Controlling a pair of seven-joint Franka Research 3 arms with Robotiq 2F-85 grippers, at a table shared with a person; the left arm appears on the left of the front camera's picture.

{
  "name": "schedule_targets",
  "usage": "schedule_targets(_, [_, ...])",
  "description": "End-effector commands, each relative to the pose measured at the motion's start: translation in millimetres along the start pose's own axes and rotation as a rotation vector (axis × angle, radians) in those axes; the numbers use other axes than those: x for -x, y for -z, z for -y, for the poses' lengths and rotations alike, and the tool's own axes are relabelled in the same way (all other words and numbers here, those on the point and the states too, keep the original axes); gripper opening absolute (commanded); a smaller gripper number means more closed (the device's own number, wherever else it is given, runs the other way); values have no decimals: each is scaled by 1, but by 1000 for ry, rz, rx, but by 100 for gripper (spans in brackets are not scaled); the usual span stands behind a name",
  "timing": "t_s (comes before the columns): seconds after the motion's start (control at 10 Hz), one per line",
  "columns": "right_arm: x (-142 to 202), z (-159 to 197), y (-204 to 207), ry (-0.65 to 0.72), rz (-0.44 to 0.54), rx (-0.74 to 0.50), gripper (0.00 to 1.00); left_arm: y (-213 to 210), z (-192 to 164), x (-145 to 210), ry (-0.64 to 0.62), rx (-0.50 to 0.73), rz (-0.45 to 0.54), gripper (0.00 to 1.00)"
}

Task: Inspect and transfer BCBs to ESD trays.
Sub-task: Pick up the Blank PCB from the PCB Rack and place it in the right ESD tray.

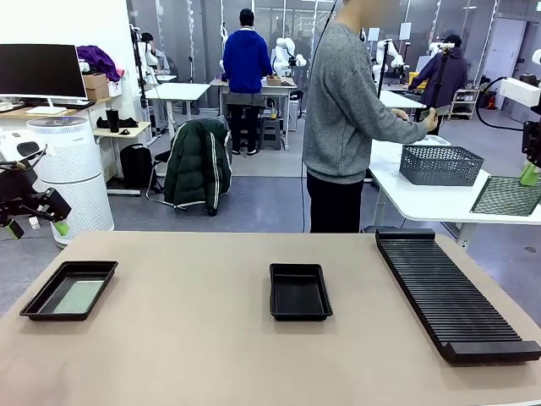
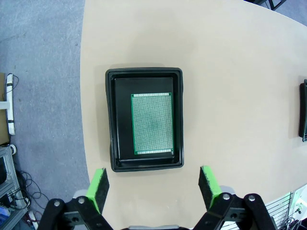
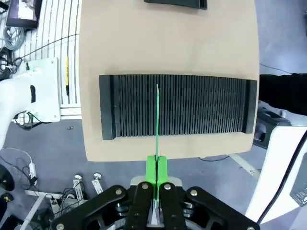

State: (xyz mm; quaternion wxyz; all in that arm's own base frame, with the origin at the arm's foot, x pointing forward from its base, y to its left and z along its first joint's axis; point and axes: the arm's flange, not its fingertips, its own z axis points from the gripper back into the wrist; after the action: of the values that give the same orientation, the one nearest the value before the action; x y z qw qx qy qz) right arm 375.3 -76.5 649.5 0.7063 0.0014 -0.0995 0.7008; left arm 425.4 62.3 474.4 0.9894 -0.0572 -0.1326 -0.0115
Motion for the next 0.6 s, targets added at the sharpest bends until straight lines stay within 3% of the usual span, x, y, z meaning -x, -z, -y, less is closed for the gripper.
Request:
schedule_targets(0.0, [0, -1, 1, -4, -12, -4, 1, 2, -2, 0, 1, -8, 5, 100])
schedule_targets(0.5, [0, -1, 1, -4, -12, -4, 1, 2, -2, 0, 1, -8, 5, 100])
